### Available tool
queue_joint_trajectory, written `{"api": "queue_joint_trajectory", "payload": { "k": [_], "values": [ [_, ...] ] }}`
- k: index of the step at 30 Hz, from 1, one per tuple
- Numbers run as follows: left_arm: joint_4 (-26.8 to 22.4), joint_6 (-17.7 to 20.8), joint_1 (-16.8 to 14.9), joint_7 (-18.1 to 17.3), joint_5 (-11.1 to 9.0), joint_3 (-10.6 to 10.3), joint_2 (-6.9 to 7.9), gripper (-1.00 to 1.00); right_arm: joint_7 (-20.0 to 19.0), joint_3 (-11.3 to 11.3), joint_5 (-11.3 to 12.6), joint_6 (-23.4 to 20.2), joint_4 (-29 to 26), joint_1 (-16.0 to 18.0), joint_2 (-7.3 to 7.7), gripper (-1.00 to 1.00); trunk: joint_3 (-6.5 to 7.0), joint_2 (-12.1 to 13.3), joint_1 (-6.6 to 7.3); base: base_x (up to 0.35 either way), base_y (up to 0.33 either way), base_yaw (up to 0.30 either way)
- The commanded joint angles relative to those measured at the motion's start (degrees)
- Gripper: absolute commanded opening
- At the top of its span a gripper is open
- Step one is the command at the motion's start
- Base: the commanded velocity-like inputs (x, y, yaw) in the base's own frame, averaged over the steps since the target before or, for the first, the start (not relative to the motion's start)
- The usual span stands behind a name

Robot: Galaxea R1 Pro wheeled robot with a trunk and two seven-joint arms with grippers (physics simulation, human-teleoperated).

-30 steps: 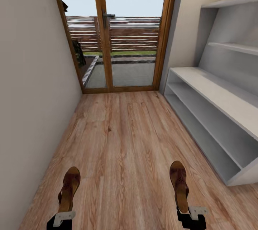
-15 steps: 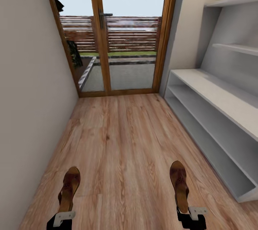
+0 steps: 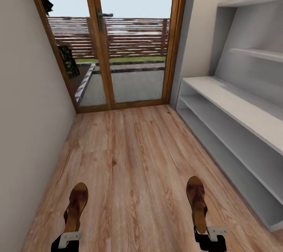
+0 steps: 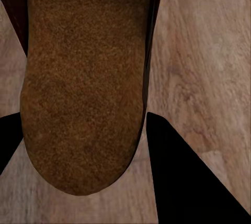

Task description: Pick up the two gym shoes and the two sandals from the corridor floor and place them onto the hallstand (shoe rack) in the corridor, making sure they are on the rack and not on the floor. Arrange them so the two gym shoes are next to each other and the two sandals are next to each other.

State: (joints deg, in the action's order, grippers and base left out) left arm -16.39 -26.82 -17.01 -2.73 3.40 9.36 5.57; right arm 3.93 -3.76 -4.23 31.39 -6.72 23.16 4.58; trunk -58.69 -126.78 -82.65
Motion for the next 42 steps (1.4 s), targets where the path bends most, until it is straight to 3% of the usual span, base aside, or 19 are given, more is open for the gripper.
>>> {"api": "queue_joint_trajectory", "payload": {
  "k": [1,19,42],
  "values": [
    [0.0,-0.2,0.0,-0.3,0.6,0.5,-0.03,-1.00,0.0,-0.4,-0.2,0.2,0.0,0.0,-0.01,-1.00,-0.04,0.0,-0.02,0.294,0.219,-0.007],
    [0.0,-0.2,0.0,-0.3,0.6,0.5,-0.03,-1.00,0.0,-0.4,-0.2,0.2,0.0,0.0,0.04,-1.00,-0.04,0.0,-0.02,0.293,0.220,-0.005],
    [0.1,-0.2,0.0,-0.3,0.6,0.5,-0.03,-1.00,-0.1,-0.4,-0.2,0.2,0.0,0.0,0.03,-1.00,-0.04,0.0,-0.02,0.293,0.221,-0.250]
  ]
}}
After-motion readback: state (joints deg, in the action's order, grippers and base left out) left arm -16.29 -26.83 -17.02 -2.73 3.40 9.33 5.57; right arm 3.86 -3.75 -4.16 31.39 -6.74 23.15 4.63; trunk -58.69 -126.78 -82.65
